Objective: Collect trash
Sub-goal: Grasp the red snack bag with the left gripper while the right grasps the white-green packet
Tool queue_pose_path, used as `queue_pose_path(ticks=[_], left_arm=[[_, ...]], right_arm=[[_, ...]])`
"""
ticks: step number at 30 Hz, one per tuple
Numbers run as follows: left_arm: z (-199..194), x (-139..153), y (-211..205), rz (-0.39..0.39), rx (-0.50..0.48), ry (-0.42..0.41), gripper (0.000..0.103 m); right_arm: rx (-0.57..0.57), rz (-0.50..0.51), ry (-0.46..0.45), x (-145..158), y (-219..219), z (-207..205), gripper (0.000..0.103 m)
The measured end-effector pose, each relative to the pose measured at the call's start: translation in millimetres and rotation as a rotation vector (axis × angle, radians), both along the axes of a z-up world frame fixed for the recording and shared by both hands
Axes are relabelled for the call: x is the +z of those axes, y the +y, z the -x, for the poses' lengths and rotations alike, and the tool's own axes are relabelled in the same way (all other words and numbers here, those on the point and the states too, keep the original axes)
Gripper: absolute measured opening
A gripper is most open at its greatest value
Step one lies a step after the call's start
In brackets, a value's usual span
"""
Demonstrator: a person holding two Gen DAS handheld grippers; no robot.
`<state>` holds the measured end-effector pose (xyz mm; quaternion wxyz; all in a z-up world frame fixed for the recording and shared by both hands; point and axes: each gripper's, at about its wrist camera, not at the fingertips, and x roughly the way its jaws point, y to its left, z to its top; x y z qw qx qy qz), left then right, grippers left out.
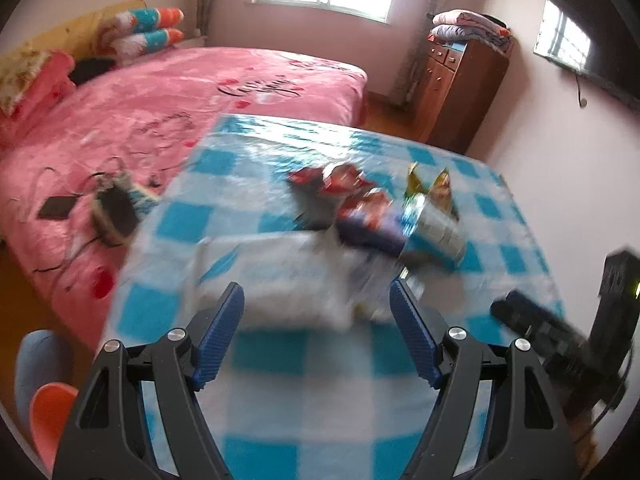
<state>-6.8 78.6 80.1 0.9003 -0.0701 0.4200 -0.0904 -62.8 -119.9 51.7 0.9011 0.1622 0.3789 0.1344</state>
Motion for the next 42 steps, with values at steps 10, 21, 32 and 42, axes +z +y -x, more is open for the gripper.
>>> queue_pose_path(ticks=[10, 21, 32, 42], left_arm=[[-111.5, -13.6, -20.1, 0.094, 0.04, 0.172, 0.076], [-179.8, -45.7, -28.5, 0.097, 0.088, 0.277, 0.076], [-190.4, -62.2, -35.4, 0.089, 0.085, 0.262, 0.065], [-156.2, -63.2, -50.2, 0.094, 0.009, 0.238, 0.06]], right_arm=[[0.153, 0.209, -0.042, 4.1, 14.9, -46.3, 0.095], [0.24, 0.299, -0.006, -10.1, 24.4, -86.1, 0.095], [0.264, 0.271, 0.039, -29.9, 29.1, -106.4, 0.095], [0.254, 0.244, 0.02, -25.1, 24.8, -89.6, 0.07]])
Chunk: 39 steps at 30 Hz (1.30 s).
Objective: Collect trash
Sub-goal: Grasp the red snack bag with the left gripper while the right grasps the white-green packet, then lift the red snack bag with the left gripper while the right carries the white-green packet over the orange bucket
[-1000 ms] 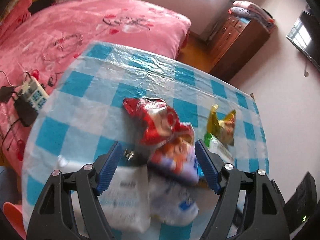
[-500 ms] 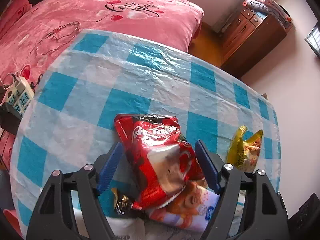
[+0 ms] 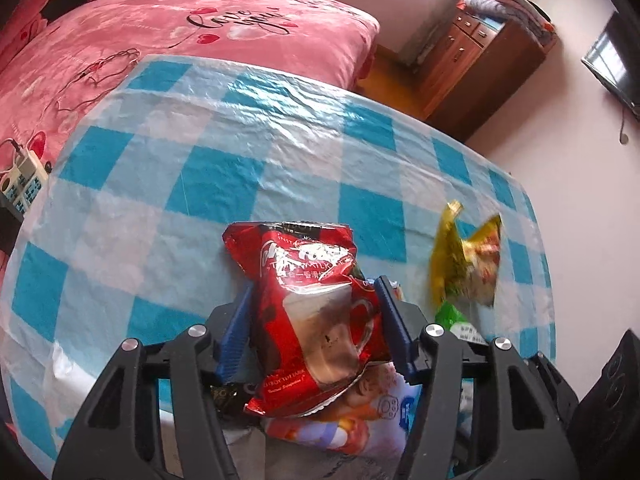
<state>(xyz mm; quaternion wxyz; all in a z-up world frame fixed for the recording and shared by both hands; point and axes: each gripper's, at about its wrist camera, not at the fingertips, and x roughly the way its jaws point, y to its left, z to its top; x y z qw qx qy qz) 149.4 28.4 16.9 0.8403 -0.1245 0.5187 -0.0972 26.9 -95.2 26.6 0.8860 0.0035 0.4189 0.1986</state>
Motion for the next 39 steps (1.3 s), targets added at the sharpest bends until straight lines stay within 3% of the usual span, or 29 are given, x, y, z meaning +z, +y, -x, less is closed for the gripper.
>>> queue_pose_path(ticks=[11, 18, 39], left_arm=[[54.3, -0.4, -8.1, 0.054, -0.058, -0.006, 0.058], [82.2, -1.3, -2.9, 0.099, -0.043, -0.038, 0.056], [149.8, 31.1, 49.6, 0.168, -0.006, -0.154, 0.055]], right_arm=[[-0.063, -0.019, 0.012, 4.3, -12.5, 38.9, 0.058], [-0.104, -0.025, -0.016, 4.7, -18.8, 72.5, 0.051], [-0.202, -0.067, -0.098, 36.1, -14.0, 129.6, 0.049]])
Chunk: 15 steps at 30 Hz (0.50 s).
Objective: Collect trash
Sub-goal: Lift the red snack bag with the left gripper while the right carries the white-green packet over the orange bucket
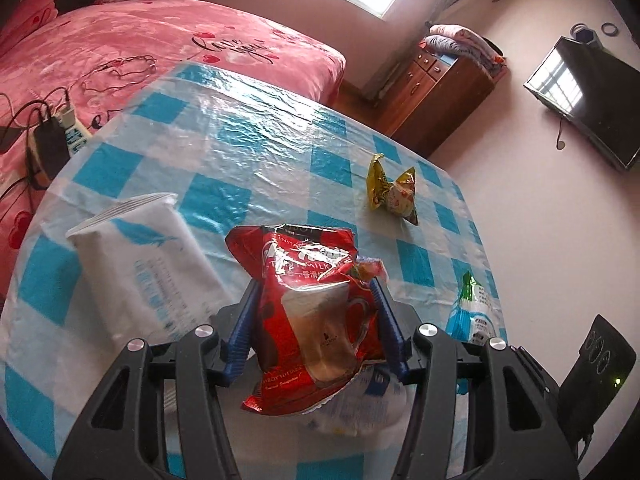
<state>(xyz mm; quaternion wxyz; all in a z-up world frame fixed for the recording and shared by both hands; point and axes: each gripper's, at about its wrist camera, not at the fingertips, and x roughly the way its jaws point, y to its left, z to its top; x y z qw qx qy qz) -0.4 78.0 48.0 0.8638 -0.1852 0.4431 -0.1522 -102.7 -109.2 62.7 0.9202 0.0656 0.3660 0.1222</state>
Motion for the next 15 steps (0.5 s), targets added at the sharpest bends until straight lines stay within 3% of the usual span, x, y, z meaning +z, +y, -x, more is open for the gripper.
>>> queue_pose_path(ticks=[15], left_arm=[[50.6, 0.1, 57.6, 0.039, 0.052, 0.004, 0.056]], right_arm=[[0.061, -0.004, -0.014, 13.4, 49.7, 22.4, 0.049]])
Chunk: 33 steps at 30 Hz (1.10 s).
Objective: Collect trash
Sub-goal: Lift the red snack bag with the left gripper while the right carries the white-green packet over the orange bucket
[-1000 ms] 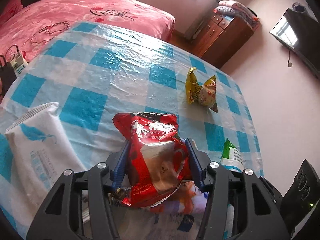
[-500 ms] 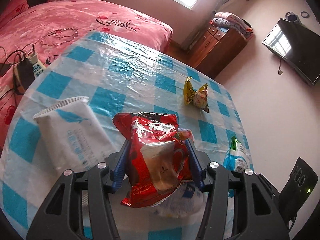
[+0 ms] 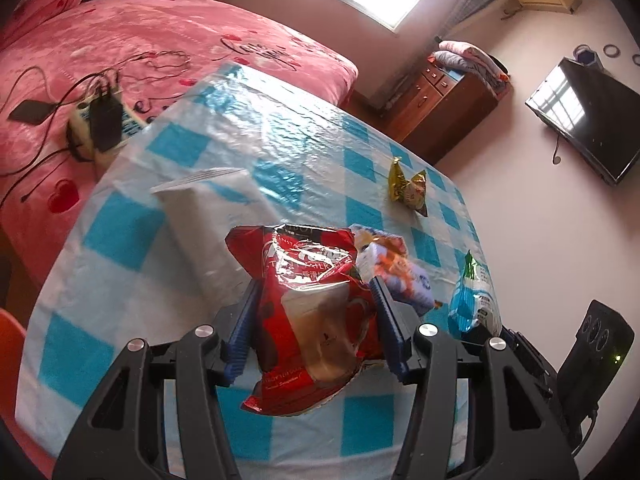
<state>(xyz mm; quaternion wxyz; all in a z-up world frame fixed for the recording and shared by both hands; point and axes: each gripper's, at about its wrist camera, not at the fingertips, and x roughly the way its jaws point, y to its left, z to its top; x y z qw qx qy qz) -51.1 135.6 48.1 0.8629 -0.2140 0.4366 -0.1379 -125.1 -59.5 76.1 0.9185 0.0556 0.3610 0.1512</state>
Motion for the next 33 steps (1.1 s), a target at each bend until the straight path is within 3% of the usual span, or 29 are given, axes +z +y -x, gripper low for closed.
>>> queue_pose_path(ticks=[13, 33], left_arm=[[49.8, -3.1, 59.8, -0.004, 0.089, -0.016, 0.056], [119.6, -28.9, 172.5, 0.01, 0.276, 0.028, 0.056]], right_arm=[[0.102, 0.005, -0.002, 7.9, 54.3, 11.1, 0.049], [0.378, 0.078, 0.019, 5.5, 193.7, 28.2, 0.049]])
